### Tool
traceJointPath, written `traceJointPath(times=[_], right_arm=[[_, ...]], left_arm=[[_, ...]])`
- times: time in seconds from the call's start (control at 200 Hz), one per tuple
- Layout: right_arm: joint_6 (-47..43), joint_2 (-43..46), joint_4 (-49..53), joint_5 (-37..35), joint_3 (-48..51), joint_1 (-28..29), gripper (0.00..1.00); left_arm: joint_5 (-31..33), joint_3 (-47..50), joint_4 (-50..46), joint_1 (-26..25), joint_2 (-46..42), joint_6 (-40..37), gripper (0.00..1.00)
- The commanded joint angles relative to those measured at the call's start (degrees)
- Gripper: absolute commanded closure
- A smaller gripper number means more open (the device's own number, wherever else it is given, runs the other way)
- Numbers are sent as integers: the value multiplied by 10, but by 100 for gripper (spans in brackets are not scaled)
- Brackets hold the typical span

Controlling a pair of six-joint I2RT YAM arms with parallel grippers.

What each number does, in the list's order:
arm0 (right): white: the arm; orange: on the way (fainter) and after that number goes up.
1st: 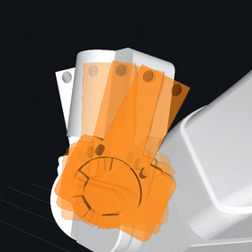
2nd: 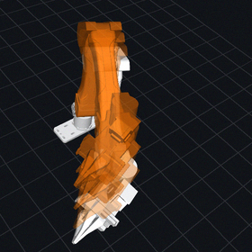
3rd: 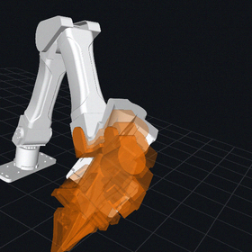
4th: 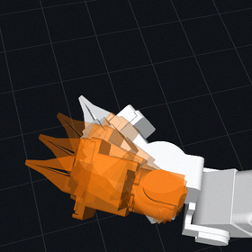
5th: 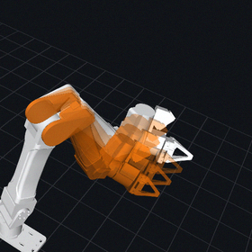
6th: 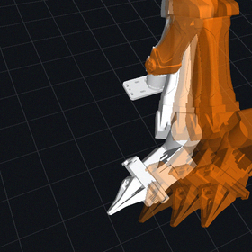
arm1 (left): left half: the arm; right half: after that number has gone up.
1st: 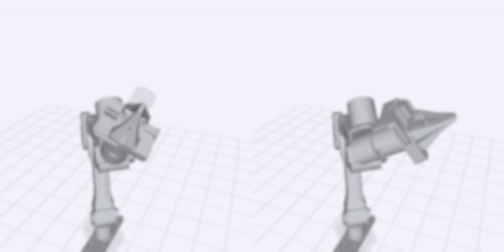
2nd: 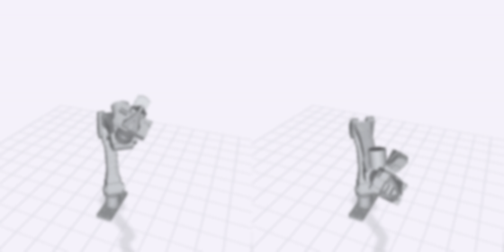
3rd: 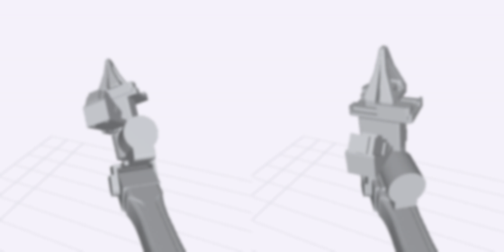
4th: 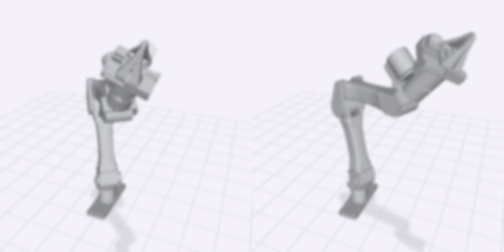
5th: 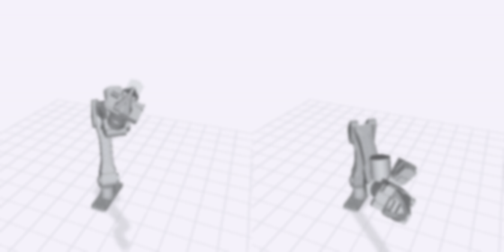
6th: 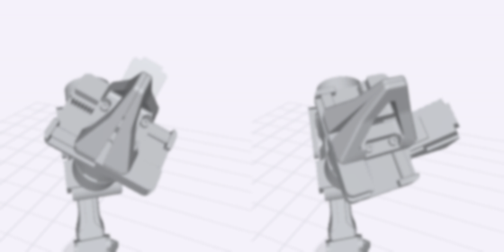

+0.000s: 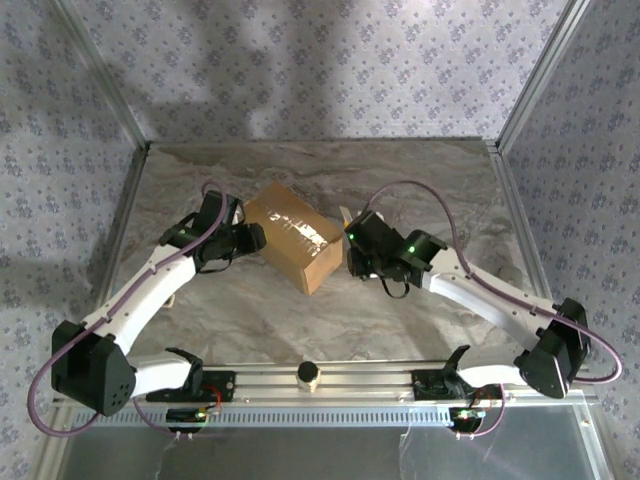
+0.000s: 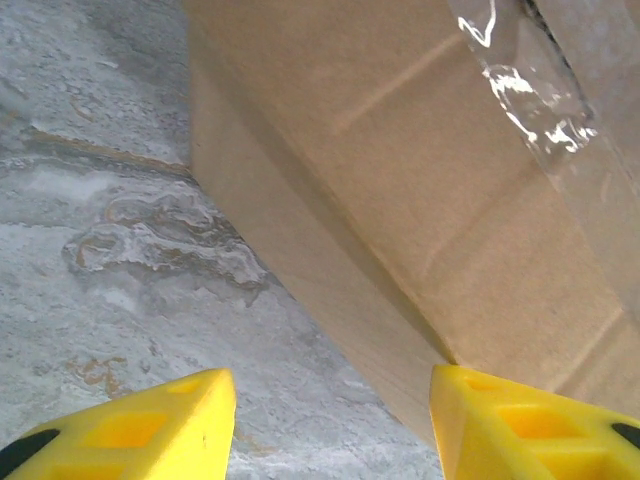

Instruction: Unpack the express box

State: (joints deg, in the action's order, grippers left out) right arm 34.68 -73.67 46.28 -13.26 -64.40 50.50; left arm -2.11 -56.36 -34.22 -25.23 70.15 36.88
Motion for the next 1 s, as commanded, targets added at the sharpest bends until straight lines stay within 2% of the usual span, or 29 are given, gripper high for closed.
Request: traceJointPath(times=[0.0, 0.295, 0.995], right_arm=[[29, 20, 50, -42, 7, 32, 100], [74, 23, 80, -71, 17, 102, 100], [107, 5, 87, -67, 29, 136, 100]], left_arm=[[-13, -10, 8, -10, -15, -7, 46], [-20, -32, -5, -20, -17, -11, 46], [-18, -34, -5, -24, -12, -2, 45]])
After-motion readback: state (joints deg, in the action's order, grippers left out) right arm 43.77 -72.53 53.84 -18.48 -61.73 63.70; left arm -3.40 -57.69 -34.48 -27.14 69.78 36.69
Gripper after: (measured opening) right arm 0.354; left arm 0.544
